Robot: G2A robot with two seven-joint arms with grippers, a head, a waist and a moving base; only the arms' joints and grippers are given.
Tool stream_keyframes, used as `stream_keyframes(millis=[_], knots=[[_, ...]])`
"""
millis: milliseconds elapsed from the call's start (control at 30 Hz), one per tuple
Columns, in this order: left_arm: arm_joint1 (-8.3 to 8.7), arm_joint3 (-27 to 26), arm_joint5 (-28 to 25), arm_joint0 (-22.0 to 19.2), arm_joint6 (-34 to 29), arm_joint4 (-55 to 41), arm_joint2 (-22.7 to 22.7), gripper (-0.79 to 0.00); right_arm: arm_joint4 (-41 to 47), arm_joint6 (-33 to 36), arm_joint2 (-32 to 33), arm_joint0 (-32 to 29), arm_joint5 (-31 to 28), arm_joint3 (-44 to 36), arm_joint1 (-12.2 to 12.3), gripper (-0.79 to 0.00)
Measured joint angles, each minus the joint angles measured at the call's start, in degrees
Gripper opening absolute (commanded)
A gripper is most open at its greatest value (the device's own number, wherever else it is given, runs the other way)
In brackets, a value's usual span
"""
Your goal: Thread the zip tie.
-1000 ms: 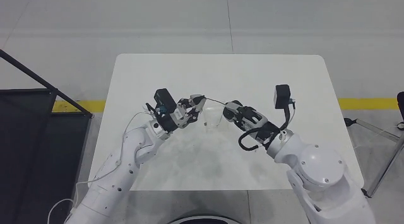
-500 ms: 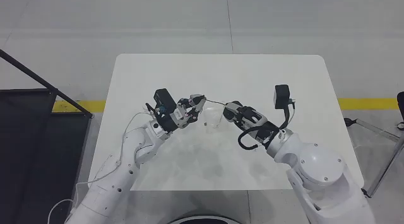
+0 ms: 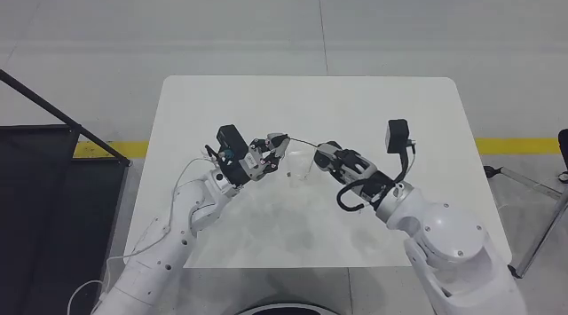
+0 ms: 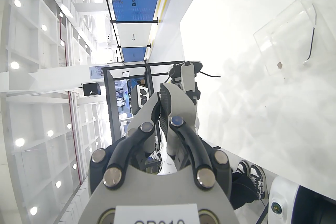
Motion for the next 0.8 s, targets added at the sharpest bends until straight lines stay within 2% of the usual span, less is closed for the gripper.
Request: stream_keyframes(millis=[567, 800], knots=[[-0.24, 0.24, 0.94, 0.06, 0.39, -1.43, -0.34, -0.785, -1.05, 1.23, 0.11, 0.16, 1.86, 0.12, -0.05, -0.785], [-0.4, 0.31, 1.75, 0.02, 0.55, -2.51, -0.63, -0.785, -3.81, 1.88, -0.79, 1.81, 8.76, 0.41, 0.1, -0.785]])
